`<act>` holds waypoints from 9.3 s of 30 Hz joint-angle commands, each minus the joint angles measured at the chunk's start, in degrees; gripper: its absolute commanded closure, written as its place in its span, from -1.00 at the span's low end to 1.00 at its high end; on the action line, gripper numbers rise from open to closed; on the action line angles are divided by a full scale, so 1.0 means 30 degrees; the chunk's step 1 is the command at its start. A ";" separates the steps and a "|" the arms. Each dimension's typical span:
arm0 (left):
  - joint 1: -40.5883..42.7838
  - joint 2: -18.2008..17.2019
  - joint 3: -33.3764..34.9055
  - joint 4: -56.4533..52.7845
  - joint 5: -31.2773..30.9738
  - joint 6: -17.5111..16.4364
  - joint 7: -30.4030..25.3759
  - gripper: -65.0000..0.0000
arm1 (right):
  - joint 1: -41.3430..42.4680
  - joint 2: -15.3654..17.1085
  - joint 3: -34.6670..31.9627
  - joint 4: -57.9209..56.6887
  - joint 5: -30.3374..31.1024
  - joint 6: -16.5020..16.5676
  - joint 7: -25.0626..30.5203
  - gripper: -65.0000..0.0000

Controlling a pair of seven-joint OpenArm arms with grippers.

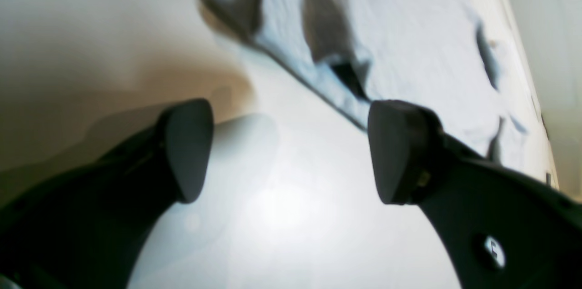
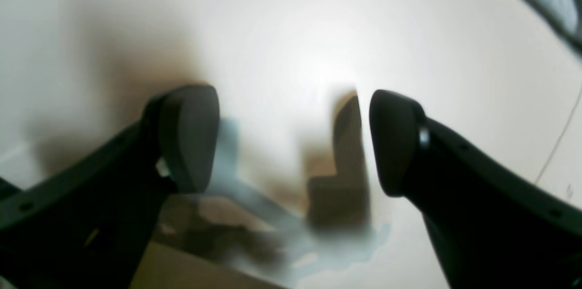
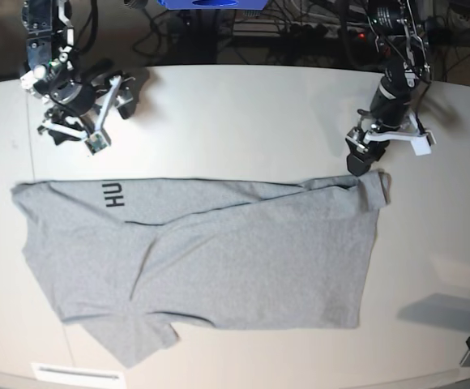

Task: Fold the T-shirt properly
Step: 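Raise the right gripper away from the shirt, then press the left gripper along the shirt's side edge, smoothing it, then lower both grippers onto the shirt's shoulder edge, then grasp the shoulder edge with both grippers and pull toward the robot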

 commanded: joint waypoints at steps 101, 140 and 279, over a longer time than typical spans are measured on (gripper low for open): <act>-0.6696 0.0319 -0.1440 -0.2744 0.1787 -0.0068 0.1251 1.00 | -0.0188 -0.0974 -0.0218 -0.3046 -0.1009 0.0007 0.1879 -0.52; -1.2586 -0.0179 -0.1440 -0.8048 0.7325 -0.0068 0.1105 1.00 | -0.0188 -0.1003 -0.0248 -0.3046 -0.1009 0.0036 0.1879 -0.52; -0.3971 0.0290 0.3512 0.2384 2.1655 -0.0098 -0.0038 -0.55 | 0.6406 -0.0300 0.3093 0.0324 -0.3324 0.0007 -0.3571 -0.53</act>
